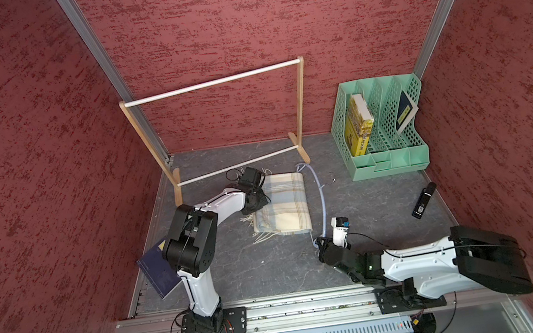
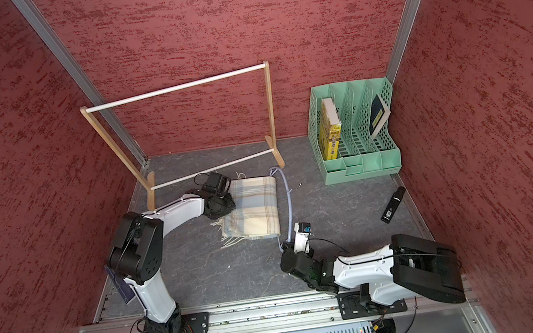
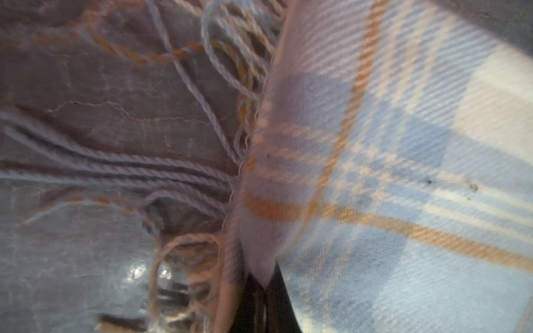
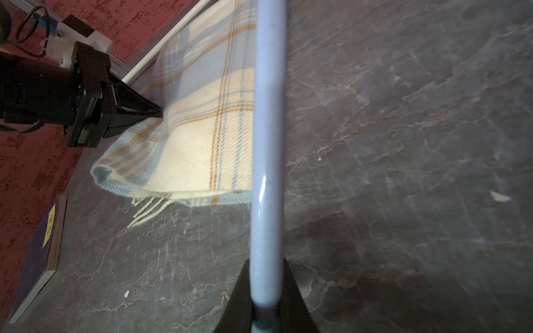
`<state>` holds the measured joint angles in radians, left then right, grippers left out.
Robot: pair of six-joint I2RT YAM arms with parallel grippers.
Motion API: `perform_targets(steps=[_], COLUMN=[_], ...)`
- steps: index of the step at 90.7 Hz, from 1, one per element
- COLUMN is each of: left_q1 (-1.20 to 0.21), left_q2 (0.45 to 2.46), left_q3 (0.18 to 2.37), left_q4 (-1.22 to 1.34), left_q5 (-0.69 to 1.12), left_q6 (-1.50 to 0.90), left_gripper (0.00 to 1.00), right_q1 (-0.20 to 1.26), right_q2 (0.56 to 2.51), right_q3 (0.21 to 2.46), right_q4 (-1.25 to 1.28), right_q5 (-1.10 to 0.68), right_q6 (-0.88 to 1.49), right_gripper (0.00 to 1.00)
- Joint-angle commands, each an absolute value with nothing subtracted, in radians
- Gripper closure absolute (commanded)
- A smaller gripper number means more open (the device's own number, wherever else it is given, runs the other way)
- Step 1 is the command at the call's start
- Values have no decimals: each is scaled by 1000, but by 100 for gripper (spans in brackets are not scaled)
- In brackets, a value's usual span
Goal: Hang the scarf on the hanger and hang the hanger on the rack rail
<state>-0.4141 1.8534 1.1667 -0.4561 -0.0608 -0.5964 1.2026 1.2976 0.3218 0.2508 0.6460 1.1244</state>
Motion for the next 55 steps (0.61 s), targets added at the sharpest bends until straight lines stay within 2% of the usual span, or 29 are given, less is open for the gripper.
perform_targets(steps=[1,28,55], left_q1=[-401,-402,-419], left_q2=[1886,1895,1885], left_q3=[1145,1141,1122], left_q4=[-460,-450,-398], left_q5=[-89,-85,-87], left_q6=[-609,-619,-643], left_gripper=[100,100,100], right_q1=[1192,1188,1189], right_q2=[1313,1261,1156], right_q3=[356,360,416], right_q4=[231,149,190], right_q5=[782,914,1039], right_q6=[1164,1176,925], right_gripper=[100,100,100])
